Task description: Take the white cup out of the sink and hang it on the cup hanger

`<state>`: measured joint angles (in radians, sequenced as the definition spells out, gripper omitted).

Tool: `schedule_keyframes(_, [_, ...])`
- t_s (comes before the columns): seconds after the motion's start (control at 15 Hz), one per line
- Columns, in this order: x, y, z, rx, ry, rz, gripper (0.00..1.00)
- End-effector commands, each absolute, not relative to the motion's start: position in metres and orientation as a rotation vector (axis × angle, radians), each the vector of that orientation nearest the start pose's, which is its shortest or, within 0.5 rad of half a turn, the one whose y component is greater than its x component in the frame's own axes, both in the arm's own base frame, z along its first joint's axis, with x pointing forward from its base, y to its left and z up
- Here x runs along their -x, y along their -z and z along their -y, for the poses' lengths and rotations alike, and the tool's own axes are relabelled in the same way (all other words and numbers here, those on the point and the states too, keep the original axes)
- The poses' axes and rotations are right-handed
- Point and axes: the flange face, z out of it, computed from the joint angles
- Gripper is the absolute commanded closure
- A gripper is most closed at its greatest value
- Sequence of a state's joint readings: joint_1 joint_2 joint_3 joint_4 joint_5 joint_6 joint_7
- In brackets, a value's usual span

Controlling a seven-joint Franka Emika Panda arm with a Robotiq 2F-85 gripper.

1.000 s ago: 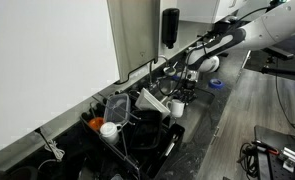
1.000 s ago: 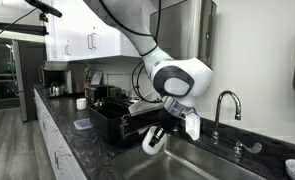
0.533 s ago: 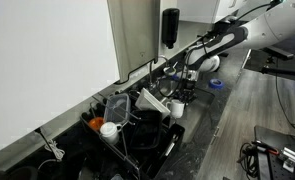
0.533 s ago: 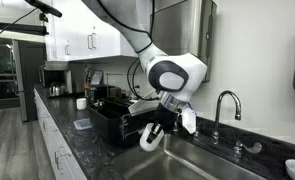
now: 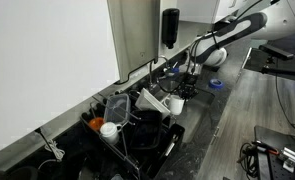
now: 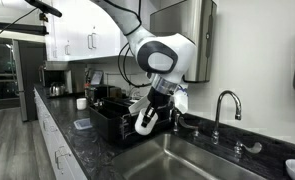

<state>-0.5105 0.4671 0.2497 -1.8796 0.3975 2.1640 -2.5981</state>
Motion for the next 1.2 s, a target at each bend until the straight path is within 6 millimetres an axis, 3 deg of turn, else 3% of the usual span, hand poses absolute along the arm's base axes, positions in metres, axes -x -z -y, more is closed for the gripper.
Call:
schedule_keyframes(0.0, [-0.589,-0.297,0.133,-1.6,-0.705,-2.815,0.98])
schedule_keyframes(0.27, [-0.582,-0.316,0.121,-1.534,-0.723,-2.79,0.98])
schedule_keyframes(0.8, [-0.541,-0.316,0.154,-1.672,-0.66,-2.702,0.98])
schedule_keyframes(1.13, [-0.532,-0.334,0.148,-1.692,-0.683,-2.674,0.98])
